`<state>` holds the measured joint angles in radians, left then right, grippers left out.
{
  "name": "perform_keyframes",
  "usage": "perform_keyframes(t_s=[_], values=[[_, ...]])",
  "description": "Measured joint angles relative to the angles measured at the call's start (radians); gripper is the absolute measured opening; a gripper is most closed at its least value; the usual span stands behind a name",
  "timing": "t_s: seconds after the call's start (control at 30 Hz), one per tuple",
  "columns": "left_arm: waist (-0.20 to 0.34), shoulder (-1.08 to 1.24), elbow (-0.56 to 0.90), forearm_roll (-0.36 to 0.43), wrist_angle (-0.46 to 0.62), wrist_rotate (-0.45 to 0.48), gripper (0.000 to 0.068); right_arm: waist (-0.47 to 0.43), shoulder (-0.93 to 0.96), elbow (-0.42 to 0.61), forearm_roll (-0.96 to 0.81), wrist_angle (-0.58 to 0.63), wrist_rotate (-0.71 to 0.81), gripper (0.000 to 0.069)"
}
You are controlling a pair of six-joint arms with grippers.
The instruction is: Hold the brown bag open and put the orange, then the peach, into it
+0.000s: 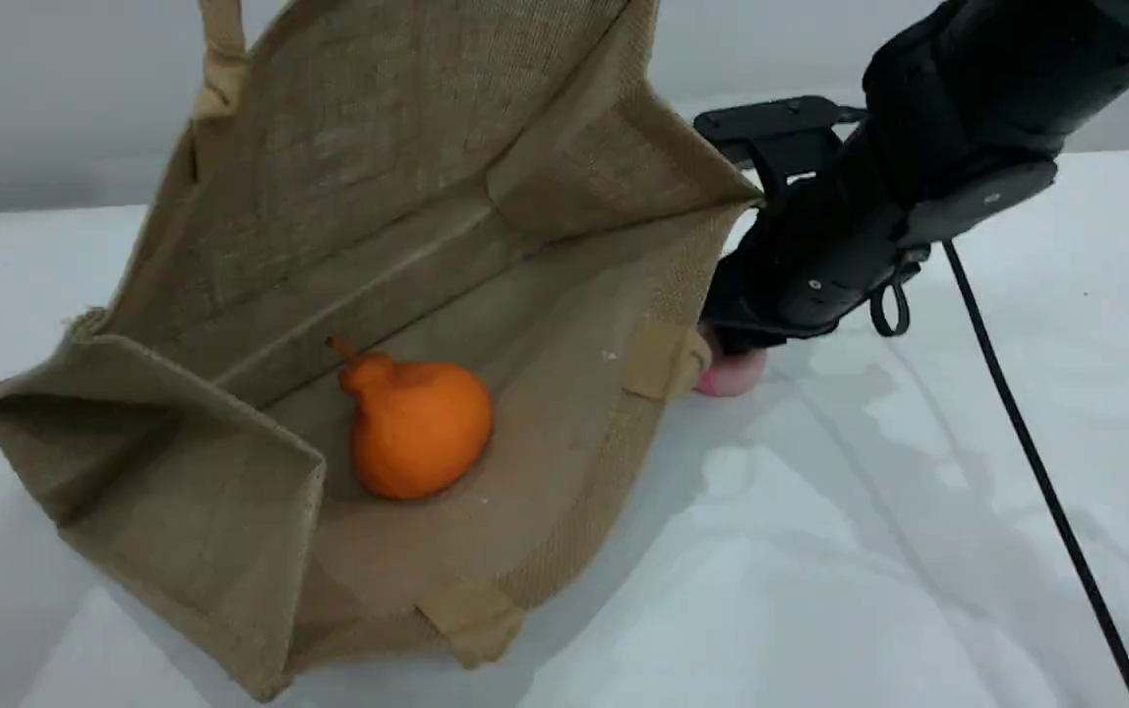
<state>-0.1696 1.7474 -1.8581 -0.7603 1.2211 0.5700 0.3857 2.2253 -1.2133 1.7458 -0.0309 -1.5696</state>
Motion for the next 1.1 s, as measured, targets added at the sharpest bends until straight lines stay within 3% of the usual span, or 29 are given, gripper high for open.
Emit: perform_keyframes(t_s=[0.2, 0.47, 0.7, 1.1], values=[[0.000, 0.000, 0.000, -0.002, -0.001, 0.000, 0.0078, -0.042, -0.047, 0.002, -0.002, -0.062, -0.001, 0.0024], [0.000, 0.000, 0.000, -0.002, -0.001, 0.000, 0.0078, -0.177, -0.050, 0.076, -0.001, -0.067, -0.001, 0.0024], [0.000, 0.000, 0.000, -0.002, 0.000, 0.000, 0.0078, -0.288, -0.092, 0.186, -0.001, 0.080, -0.001, 0.0024], [-0.002, 0.000, 0.000, 0.001, 0.000, 0.031, 0.0078, -0.290, -0.407, 0.373, -0.086, 0.346, 0.000, 0.0024]])
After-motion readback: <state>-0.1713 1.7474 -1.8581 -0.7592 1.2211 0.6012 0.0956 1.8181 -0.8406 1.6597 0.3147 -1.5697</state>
